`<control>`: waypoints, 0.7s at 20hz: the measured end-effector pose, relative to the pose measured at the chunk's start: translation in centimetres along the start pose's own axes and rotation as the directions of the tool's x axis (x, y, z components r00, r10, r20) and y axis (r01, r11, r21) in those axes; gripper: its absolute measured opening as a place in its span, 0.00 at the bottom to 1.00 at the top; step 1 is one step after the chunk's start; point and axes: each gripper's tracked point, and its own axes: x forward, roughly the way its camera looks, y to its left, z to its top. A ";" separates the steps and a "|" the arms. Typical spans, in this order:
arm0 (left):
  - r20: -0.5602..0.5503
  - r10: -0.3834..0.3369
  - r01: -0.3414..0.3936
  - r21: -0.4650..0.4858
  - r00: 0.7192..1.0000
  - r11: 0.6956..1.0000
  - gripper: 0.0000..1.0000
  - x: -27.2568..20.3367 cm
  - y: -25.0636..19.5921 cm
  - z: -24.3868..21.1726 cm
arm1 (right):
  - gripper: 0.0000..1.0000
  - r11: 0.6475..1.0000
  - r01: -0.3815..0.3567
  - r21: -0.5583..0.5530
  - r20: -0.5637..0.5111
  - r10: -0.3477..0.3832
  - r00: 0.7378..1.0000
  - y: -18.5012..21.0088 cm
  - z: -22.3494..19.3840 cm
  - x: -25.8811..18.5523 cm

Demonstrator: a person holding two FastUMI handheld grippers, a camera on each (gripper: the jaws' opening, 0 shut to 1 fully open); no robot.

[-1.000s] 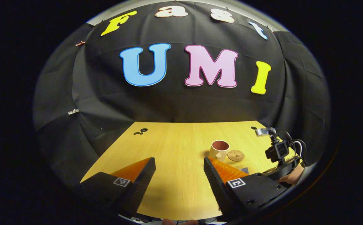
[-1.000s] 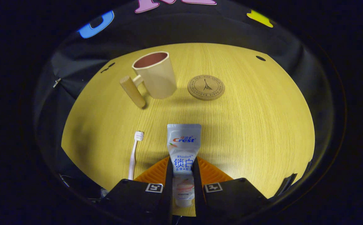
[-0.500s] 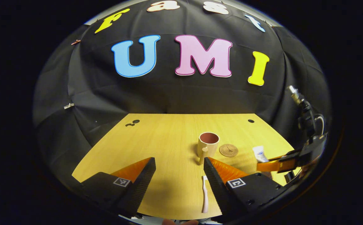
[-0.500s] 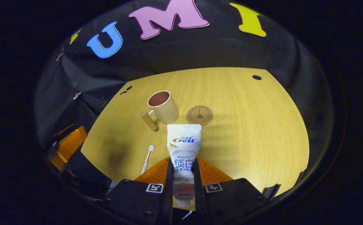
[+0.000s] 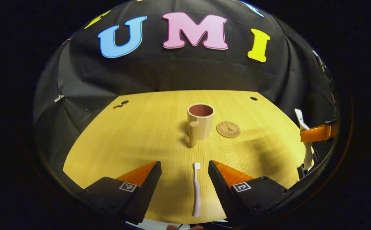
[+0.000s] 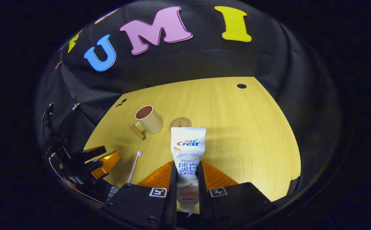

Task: Put the toothbrush and toothpaste on the desktop into the cup, then pick up the cup and place it on the coaster on the desktop.

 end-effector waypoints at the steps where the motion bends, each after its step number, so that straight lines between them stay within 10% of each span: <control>1: -0.019 -0.007 0.007 -0.002 1.000 1.000 0.93 0.6 -0.5 -0.5 | 0.33 1.000 0.004 0.006 -0.001 -0.004 1.000 -0.5 0.0 0.0; 14: -0.261 0.000 -0.009 -0.035 0.965 0.999 0.83 5.3 -1.7 -7.3 | 0.33 1.000 0.006 0.014 -0.015 -0.005 1.000 -4.4 0.9 0.9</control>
